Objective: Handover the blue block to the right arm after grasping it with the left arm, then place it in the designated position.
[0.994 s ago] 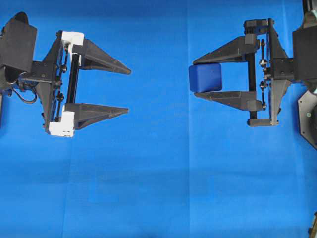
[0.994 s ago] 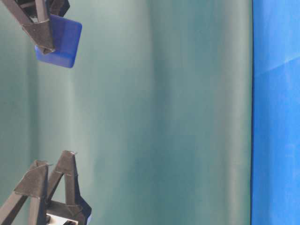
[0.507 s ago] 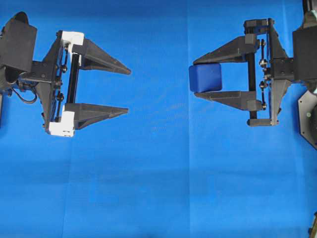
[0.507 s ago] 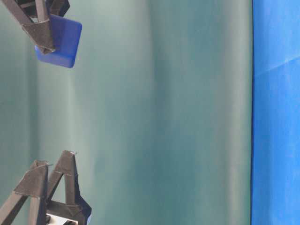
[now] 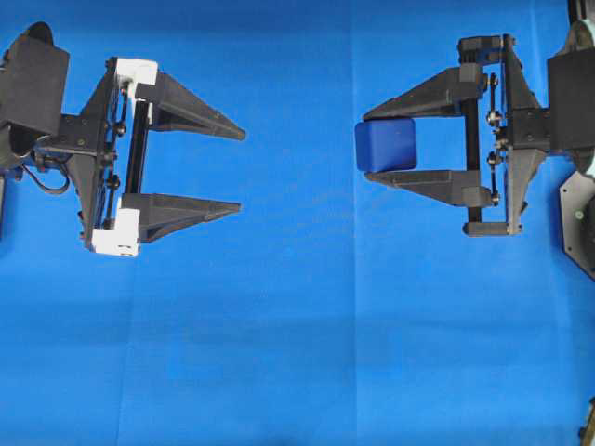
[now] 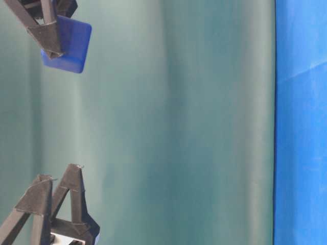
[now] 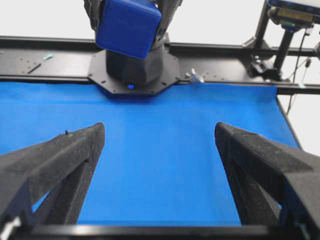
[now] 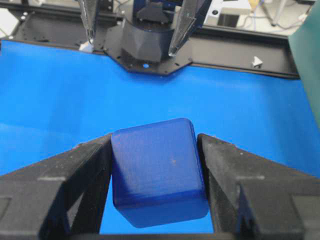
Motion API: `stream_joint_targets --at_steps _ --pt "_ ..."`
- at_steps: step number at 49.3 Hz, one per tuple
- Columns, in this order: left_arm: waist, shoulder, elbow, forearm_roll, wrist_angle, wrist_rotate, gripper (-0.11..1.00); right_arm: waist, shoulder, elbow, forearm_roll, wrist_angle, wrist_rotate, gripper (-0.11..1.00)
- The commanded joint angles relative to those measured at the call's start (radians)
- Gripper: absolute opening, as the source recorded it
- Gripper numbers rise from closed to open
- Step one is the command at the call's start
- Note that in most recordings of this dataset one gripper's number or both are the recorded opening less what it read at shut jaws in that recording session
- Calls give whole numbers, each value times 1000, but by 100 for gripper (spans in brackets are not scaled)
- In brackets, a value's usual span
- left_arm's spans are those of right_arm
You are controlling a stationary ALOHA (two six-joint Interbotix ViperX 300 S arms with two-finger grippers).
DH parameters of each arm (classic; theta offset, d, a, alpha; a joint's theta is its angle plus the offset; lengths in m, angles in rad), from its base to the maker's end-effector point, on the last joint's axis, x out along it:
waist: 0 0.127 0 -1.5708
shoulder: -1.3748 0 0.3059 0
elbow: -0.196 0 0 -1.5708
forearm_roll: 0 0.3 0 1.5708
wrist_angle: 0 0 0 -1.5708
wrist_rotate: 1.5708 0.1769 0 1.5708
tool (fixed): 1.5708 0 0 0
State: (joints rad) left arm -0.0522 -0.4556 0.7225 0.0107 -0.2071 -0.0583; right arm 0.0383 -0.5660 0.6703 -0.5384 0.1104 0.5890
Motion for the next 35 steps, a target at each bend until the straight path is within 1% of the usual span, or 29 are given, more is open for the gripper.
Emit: stream_joint_targets --at_steps 1,10,16,29,35 --pt "-2 -12 -17 2 -8 -2 93 2 -11 -15 3 -3 3 47" --pt "-2 -12 -17 2 -8 -2 93 5 -11 -15 5 25 6 47" --pt "0 -12 -18 2 -8 -2 93 15 -9 -15 18 71 17 47" --pt "8 -12 -18 3 -9 0 93 55 -6 -18 32 235 67 47" --pt "8 -12 -18 2 -8 2 93 80 -6 -23 52 313 71 47"
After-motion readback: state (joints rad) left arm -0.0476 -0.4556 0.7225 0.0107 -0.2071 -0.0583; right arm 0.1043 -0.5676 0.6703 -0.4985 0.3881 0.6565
